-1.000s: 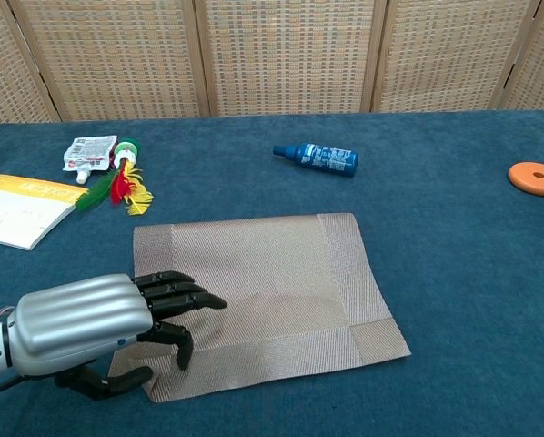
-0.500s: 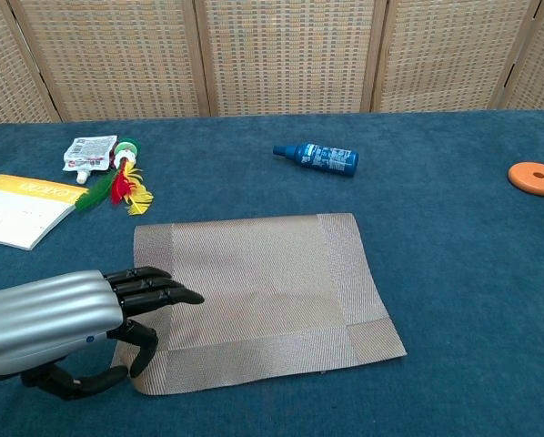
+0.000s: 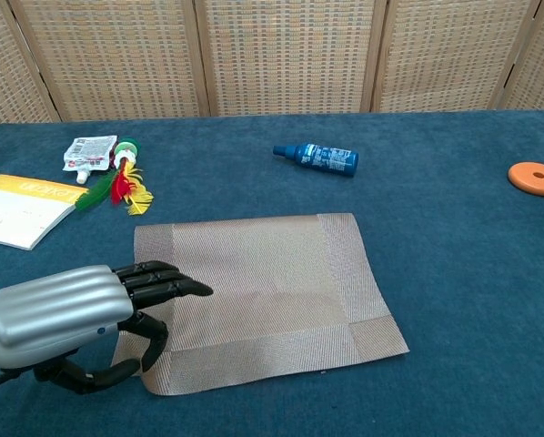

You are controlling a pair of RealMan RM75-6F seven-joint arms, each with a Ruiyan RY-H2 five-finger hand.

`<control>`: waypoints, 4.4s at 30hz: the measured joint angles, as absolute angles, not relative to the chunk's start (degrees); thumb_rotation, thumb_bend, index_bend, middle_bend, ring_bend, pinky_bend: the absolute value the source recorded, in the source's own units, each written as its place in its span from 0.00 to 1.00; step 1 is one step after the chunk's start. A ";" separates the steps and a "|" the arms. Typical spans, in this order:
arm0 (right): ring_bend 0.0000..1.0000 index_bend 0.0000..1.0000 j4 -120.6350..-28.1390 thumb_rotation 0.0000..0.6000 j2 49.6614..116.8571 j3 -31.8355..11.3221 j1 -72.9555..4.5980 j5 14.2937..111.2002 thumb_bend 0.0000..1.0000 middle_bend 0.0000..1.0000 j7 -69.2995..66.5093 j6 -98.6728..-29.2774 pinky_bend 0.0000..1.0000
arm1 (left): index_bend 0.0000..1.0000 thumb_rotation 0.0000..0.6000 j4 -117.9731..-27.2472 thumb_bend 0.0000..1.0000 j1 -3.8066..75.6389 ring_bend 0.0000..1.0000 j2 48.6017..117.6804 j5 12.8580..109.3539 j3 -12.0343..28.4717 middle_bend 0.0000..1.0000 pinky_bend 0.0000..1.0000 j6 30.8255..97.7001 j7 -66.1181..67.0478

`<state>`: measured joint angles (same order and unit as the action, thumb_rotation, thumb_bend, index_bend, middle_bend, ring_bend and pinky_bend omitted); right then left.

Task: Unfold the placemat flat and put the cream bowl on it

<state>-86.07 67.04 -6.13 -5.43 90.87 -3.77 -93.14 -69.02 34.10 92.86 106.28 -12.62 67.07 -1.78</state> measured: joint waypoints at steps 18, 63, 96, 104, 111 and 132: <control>0.00 0.15 -85.94 1.00 67.37 -5.89 -5.56 91.10 0.00 0.00 -3.11 -92.58 0.00 | 0.83 1.00 -90.32 0.63 43.94 0.00 84.84 61.98 9.42 0.00 0.00 46.96 -10.86; 0.00 0.17 -84.53 1.00 67.85 -1.55 -11.44 97.61 0.00 0.00 -0.24 -82.06 0.00 | 0.00 1.00 -75.58 0.00 34.32 0.00 78.28 61.89 15.67 0.00 0.00 68.54 -12.33; 0.00 0.28 -83.59 1.00 83.70 -0.75 -32.80 97.79 0.00 0.00 7.63 -53.41 0.00 | 0.00 1.00 -108.08 0.00 16.58 0.00 60.47 66.64 5.59 0.00 0.00 80.69 12.60; 0.00 0.28 -83.84 1.00 86.63 -0.82 -34.33 96.02 0.00 0.00 10.47 -51.56 0.00 | 0.00 1.00 -107.70 0.00 16.71 0.00 60.60 66.19 5.98 0.00 0.00 79.08 12.89; 0.00 0.28 -82.15 1.00 91.06 -1.76 -36.36 92.47 0.00 0.00 13.34 -48.42 0.00 | 0.00 1.00 -107.99 0.00 16.22 0.00 60.26 66.42 6.27 0.00 0.00 78.93 12.50; 0.00 0.29 -78.78 1.00 94.82 -3.77 -39.63 88.53 0.32 0.00 17.74 -49.14 0.00 | 0.00 1.00 -108.29 0.00 16.15 0.00 59.67 67.22 6.84 0.00 0.00 76.53 11.08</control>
